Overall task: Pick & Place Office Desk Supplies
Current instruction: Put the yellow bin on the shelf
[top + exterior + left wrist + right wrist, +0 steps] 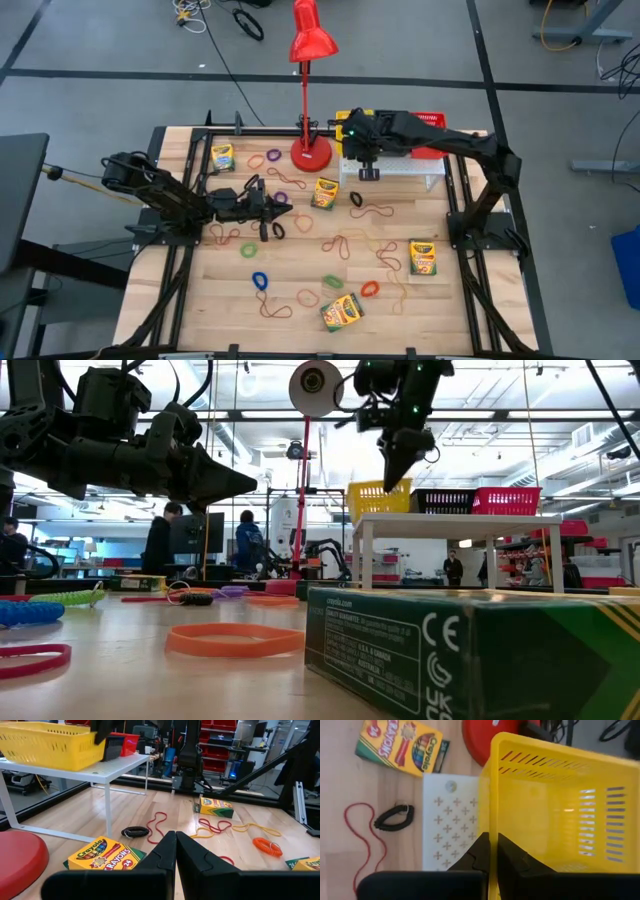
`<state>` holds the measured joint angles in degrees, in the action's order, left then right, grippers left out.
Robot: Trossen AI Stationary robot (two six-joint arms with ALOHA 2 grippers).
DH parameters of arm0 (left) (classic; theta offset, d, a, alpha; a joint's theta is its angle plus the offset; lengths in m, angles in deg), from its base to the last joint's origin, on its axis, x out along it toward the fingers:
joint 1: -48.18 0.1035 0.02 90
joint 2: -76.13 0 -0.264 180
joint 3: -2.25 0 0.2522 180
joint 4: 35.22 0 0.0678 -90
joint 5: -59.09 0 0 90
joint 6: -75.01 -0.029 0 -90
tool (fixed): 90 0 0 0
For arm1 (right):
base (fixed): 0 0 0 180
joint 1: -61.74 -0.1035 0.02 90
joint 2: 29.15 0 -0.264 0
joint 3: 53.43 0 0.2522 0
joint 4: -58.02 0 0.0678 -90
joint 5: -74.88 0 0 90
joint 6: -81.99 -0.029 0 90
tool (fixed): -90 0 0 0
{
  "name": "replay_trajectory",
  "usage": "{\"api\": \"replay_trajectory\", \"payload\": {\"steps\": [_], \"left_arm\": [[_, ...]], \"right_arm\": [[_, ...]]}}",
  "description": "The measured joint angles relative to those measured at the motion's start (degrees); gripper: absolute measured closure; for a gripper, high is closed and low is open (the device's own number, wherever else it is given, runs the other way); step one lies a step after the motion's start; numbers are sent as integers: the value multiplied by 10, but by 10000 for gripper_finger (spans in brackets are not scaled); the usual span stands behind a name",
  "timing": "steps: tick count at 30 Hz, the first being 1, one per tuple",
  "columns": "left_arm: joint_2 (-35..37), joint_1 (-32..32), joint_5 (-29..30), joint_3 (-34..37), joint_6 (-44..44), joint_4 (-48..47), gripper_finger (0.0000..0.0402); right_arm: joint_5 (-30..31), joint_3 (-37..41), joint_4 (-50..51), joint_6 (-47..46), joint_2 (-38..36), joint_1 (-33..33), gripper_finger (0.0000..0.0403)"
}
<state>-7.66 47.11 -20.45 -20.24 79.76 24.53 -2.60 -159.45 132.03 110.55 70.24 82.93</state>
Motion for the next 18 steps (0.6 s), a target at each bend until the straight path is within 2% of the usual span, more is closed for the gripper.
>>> {"api": "replay_trajectory", "payload": {"steps": [8,18], "left_arm": [[0,0,0,0,0,0,387],[0,0,0,0,0,0,387]], "right_arm": [[2,15,-33,3,-2,0,385],[23,16,-25,-13,-5,0,385]]}}
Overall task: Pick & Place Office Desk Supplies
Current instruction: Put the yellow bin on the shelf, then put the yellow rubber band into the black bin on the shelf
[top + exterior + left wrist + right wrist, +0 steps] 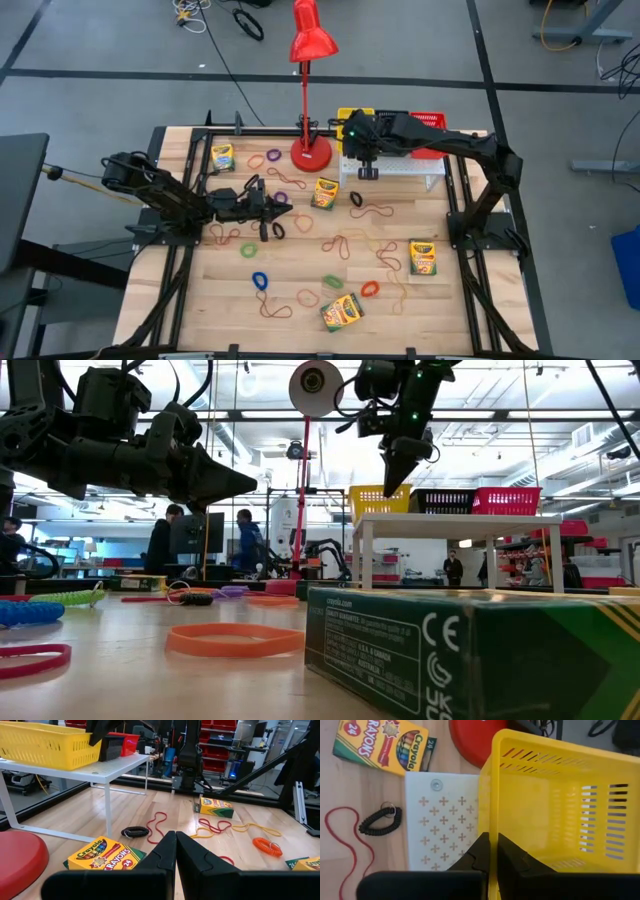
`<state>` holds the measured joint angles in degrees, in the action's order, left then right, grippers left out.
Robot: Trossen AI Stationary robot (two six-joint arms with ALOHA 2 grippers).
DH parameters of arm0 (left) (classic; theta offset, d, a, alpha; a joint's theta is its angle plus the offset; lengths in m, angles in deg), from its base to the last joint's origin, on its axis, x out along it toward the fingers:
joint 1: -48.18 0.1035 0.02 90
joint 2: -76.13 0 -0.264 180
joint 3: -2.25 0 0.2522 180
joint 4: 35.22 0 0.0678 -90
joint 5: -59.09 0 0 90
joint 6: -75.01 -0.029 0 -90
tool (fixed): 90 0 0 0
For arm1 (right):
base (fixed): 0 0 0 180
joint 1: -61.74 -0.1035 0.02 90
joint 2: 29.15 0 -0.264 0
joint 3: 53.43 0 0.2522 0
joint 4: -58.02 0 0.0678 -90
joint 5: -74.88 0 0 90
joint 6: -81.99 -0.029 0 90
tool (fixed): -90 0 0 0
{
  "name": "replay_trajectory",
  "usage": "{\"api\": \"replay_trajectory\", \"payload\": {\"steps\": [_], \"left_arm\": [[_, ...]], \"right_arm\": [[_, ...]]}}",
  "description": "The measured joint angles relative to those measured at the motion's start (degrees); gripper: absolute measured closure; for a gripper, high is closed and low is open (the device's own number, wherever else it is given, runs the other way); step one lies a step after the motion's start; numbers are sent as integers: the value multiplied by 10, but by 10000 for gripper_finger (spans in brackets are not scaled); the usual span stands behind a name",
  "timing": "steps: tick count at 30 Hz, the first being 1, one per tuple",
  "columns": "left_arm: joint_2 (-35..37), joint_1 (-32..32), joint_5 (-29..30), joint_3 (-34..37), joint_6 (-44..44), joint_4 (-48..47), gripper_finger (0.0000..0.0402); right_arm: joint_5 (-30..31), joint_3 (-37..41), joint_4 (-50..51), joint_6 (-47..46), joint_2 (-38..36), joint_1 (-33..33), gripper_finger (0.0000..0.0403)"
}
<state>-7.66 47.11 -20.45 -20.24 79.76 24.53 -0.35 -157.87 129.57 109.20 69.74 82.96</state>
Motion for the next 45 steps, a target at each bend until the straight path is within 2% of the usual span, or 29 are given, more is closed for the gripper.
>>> {"api": "replay_trajectory", "payload": {"steps": [9,20,29,33,36,40,45], "left_arm": [[0,0,0,0,0,0,387],[0,0,0,0,0,0,387],[0,0,0,0,0,0,387],[0,0,0,0,0,0,387],[0,0,0,0,0,0,387],[0,0,0,0,0,0,387],[0,0,0,0,0,1,387]], "right_arm": [[0,0,8,-8,0,0,378],[35,0,5,-11,-4,-2,300],[52,0,-15,-27,-44,-34,266],[39,4,5,-92,-67,-64,283],[17,43,-10,-116,-88,-91,323],[9,151,-118,-132,-124,-132,391],[-16,297,-306,-185,-164,-185,383]]}}
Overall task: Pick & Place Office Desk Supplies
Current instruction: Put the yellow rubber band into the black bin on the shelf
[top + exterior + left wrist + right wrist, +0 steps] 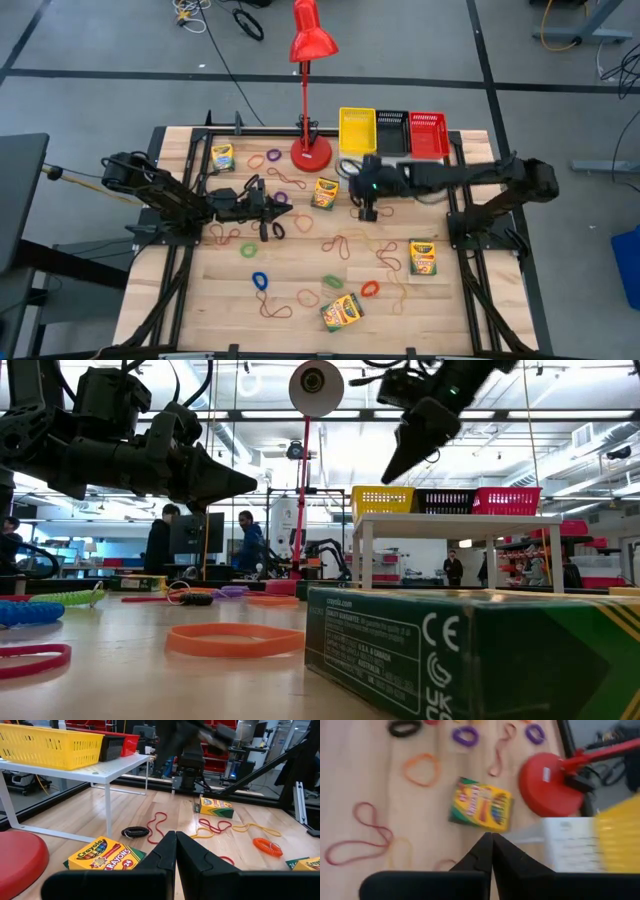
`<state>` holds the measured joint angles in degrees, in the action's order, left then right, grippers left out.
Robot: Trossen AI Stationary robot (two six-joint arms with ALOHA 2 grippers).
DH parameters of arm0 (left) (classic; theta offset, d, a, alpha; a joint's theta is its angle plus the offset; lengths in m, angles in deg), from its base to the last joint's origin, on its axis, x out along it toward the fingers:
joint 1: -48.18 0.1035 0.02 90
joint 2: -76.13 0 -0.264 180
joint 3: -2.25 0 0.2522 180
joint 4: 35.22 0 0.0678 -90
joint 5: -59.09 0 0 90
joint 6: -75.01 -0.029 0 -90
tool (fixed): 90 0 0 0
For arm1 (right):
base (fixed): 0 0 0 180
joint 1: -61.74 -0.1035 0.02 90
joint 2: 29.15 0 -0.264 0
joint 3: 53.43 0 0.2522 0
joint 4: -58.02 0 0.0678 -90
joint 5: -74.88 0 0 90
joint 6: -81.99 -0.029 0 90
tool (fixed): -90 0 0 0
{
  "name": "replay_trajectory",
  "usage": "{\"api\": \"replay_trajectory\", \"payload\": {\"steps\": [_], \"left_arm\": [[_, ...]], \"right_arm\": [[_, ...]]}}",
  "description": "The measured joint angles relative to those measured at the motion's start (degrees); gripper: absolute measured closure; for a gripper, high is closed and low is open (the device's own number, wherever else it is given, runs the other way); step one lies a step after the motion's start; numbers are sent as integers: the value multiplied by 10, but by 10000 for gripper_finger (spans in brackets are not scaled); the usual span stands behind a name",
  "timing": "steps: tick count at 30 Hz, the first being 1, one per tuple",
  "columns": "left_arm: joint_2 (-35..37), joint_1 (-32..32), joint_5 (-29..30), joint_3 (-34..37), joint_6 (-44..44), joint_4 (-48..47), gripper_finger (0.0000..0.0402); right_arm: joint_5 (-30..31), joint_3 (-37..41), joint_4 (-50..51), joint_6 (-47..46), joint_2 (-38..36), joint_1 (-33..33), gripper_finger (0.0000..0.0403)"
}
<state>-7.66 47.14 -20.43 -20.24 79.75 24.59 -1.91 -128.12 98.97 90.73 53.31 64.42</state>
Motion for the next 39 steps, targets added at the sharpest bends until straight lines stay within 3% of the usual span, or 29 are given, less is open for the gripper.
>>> {"api": "replay_trajectory", "payload": {"steps": [8,14,24,31,39], "left_arm": [[0,0,0,0,0,-2,387],[0,0,0,0,0,1,387],[0,0,0,0,0,-1,387],[0,0,0,0,0,-1,387],[0,0,0,0,0,-1,387]], "right_arm": [[-2,207,-383,-105,-3,-57,396],[30,293,-565,-141,-3,-79,395],[49,314,-610,-152,-3,-119,387],[145,309,-605,-172,-3,-162,398],[200,308,-602,-205,-3,-193,398]]}}
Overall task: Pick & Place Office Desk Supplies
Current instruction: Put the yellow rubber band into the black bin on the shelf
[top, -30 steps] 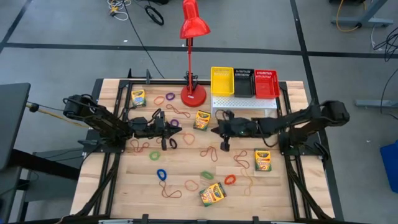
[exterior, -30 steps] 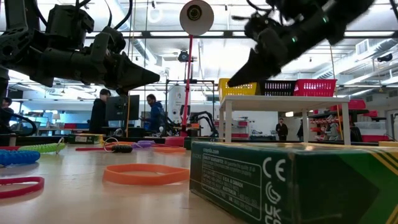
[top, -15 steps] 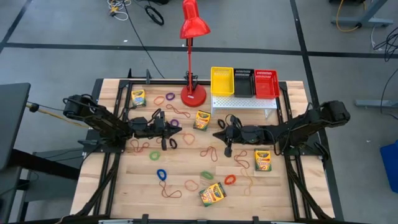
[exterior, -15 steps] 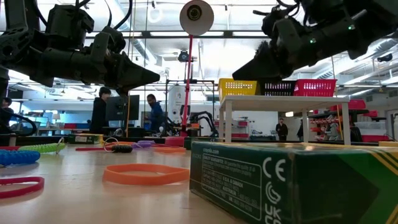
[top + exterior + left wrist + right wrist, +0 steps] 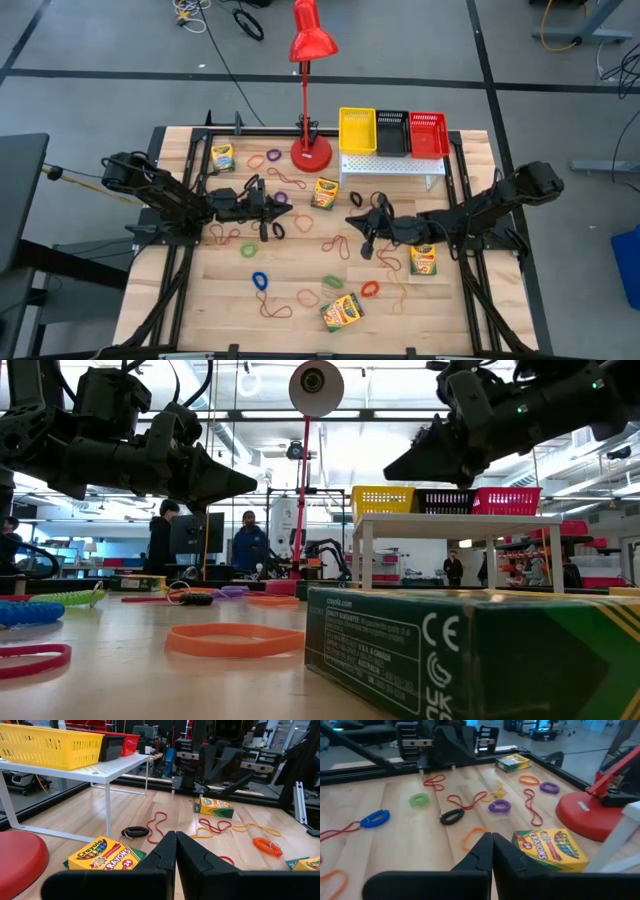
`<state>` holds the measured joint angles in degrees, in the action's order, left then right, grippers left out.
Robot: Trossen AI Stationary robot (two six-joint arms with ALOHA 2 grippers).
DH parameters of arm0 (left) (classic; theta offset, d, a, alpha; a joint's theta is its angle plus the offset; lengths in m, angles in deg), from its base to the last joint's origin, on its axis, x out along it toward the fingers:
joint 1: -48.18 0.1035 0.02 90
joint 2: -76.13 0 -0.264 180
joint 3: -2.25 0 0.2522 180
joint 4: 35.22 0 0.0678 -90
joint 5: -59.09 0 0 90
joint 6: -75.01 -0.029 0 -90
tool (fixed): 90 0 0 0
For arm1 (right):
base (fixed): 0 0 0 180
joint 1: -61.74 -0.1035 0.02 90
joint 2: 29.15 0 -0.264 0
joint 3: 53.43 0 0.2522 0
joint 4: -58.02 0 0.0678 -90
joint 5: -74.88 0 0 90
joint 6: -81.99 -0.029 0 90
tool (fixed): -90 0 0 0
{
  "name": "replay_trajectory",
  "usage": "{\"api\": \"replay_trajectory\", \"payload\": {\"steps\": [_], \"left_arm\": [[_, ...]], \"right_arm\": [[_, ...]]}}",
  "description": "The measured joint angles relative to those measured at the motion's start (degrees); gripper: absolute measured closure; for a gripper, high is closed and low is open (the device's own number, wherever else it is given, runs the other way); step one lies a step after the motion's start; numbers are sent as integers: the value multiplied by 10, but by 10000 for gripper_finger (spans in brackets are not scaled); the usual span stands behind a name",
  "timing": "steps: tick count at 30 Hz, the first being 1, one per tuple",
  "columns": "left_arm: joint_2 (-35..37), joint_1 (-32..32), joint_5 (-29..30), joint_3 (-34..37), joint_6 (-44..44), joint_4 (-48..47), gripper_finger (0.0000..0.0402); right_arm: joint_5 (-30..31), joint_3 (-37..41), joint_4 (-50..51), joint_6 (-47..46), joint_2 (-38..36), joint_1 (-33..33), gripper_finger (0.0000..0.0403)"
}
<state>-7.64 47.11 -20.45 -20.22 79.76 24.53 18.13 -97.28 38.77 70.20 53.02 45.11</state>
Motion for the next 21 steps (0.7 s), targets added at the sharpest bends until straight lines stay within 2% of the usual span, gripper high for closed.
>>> {"api": "replay_trajectory", "payload": {"steps": [9,13,17,21], "left_arm": [[0,0,0,0,0,0,387],[0,0,0,0,0,0,387],[0,0,0,0,0,0,387],[0,0,0,0,0,0,387]], "right_arm": [[32,-11,23,-25,0,-6,397],[29,-79,157,-38,0,-28,397],[28,-166,322,-91,0,-47,397],[22,-218,457,-166,6,-58,396]]}}
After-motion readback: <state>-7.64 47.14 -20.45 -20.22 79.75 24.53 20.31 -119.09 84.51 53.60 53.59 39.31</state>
